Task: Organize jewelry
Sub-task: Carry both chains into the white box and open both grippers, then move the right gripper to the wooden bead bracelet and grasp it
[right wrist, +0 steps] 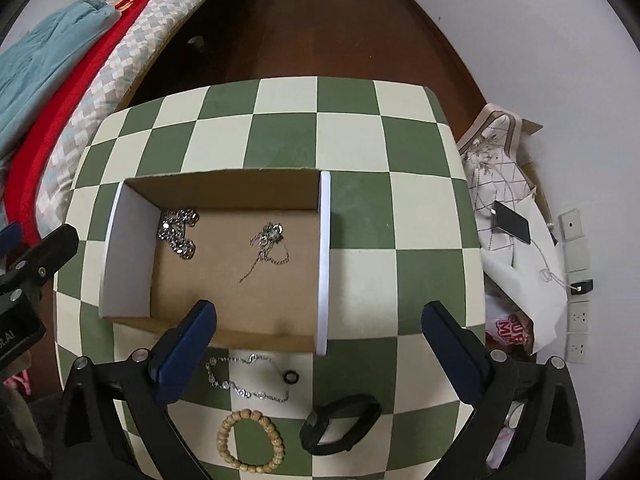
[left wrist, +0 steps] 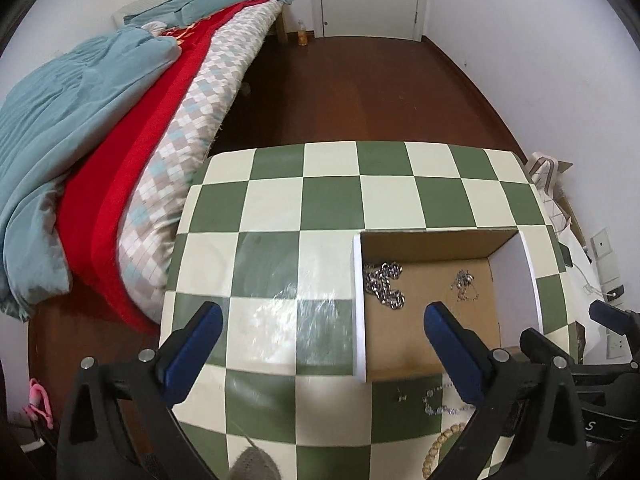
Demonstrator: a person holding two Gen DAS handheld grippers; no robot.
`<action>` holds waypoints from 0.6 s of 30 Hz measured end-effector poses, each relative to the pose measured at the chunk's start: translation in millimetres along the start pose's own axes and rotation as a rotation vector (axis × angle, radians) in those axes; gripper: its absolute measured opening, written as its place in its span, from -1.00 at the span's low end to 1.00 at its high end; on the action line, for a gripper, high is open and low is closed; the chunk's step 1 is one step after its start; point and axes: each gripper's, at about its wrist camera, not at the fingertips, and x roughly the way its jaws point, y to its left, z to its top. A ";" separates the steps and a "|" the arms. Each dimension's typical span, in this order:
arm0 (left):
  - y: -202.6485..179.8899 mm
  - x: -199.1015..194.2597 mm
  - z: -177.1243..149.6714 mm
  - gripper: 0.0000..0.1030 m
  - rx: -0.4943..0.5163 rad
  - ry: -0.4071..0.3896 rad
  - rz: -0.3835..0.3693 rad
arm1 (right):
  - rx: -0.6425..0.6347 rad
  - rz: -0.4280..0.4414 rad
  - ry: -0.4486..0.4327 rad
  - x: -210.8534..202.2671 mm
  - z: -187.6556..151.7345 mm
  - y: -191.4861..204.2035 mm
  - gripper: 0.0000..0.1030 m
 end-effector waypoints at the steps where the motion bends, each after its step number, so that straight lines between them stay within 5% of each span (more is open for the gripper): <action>1: 0.5 -3.4 -2.5 0.99 -0.003 -0.004 -0.001 | 0.001 -0.003 -0.009 -2.7 -2.6 1.1 1.00; 18: 0.4 -100.0 -57.0 0.99 0.022 -0.152 0.025 | 0.003 -0.022 -0.237 -103.1 -63.1 6.9 1.00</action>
